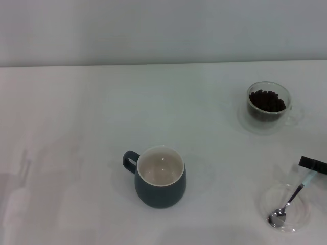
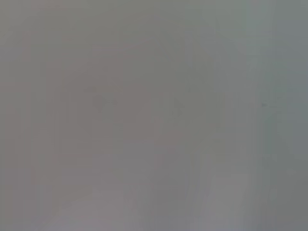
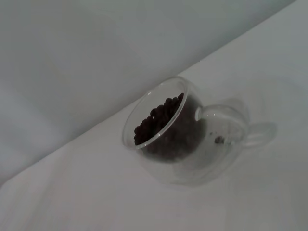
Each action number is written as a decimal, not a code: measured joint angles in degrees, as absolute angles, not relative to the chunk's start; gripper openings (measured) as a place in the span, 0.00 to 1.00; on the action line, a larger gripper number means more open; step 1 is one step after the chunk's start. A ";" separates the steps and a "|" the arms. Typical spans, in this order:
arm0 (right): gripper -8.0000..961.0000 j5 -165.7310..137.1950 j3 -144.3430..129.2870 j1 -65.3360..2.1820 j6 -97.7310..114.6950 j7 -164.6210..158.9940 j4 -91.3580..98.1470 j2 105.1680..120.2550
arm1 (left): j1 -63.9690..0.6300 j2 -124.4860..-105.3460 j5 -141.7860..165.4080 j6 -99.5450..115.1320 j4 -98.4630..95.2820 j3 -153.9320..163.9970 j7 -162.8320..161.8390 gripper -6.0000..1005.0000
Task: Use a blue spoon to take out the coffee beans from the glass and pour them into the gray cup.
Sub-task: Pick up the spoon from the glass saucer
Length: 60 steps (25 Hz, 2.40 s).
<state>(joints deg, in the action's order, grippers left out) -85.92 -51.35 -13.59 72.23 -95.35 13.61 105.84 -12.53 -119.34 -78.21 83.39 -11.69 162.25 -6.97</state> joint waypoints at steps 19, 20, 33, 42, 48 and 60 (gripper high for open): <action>0.38 -85.47 -50.83 -13.46 73.24 -97.97 13.56 106.14 | -12.58 -119.26 -78.35 83.41 -11.67 162.25 -6.88 0.73; 0.33 -85.43 -50.78 -13.44 73.36 -98.36 13.65 106.14 | -12.61 -119.26 -78.37 83.40 -11.65 162.25 -6.88 0.73; 0.17 -84.27 -50.44 -13.61 74.67 -101.07 14.03 106.43 | -13.09 -119.27 -78.47 83.10 -11.59 162.16 -6.85 0.73; 0.17 -82.81 -46.68 -12.86 76.13 -101.33 14.08 108.11 | -13.28 -119.27 -79.28 82.97 -11.51 162.15 -6.85 0.73; 0.16 -82.78 -46.14 -13.05 76.41 -100.96 14.17 108.56 | -13.27 -119.27 -79.73 82.96 -11.51 162.15 -6.85 0.73; 0.17 -82.17 -43.99 -12.91 77.07 -101.04 16.31 108.58 | -13.20 -119.27 -79.74 82.97 -11.51 162.16 -6.85 0.73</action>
